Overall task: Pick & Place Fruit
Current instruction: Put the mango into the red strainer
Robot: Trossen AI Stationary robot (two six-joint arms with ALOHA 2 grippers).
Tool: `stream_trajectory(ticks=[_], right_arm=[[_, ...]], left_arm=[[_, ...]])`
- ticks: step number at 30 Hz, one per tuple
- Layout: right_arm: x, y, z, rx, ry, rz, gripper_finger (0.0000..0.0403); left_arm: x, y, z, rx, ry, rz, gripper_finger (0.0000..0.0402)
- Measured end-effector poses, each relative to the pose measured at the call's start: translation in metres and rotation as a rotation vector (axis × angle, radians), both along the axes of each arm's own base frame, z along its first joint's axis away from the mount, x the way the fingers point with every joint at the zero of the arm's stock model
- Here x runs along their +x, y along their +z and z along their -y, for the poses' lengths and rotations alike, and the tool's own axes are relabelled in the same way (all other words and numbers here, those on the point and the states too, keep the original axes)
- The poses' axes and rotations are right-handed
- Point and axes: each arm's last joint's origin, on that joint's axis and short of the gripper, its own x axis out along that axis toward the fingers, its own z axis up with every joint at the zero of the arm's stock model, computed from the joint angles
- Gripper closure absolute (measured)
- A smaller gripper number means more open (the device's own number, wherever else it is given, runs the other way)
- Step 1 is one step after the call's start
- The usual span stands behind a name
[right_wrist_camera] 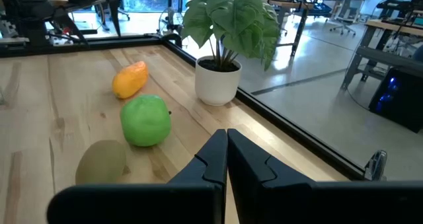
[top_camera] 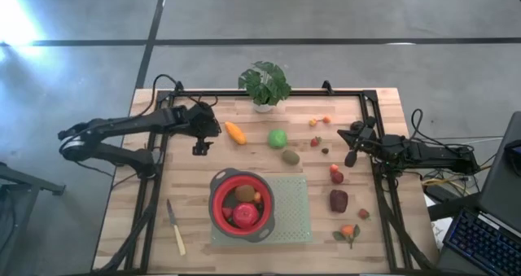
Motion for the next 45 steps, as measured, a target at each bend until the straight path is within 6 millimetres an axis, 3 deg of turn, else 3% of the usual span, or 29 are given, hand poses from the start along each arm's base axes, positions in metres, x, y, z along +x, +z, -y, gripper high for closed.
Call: stream_trajectory(ticks=[10,26,35,45], right_arm=[[0.000,0.000,0.000,0.000,0.000,0.000,0.0394],[0.000,0.000,0.000,0.000,0.000,0.000,0.0394],[0.000,0.000,0.000,0.000,0.000,-0.001,0.0394],[0.000,0.000,0.000,0.001,0.000,-0.001,0.0394]], left_arm=[[0.022,0.009,-0.010,0.068,-0.161,-0.059,0.0064],[0.074,0.008,-0.039,0.035,-0.187,-0.308,0.0064],[0.091,0.022,-0.048,0.109,-0.285,-0.310,0.0064],[0.098,-0.002,-0.049,0.061,-0.341,-0.396,0.0064]])
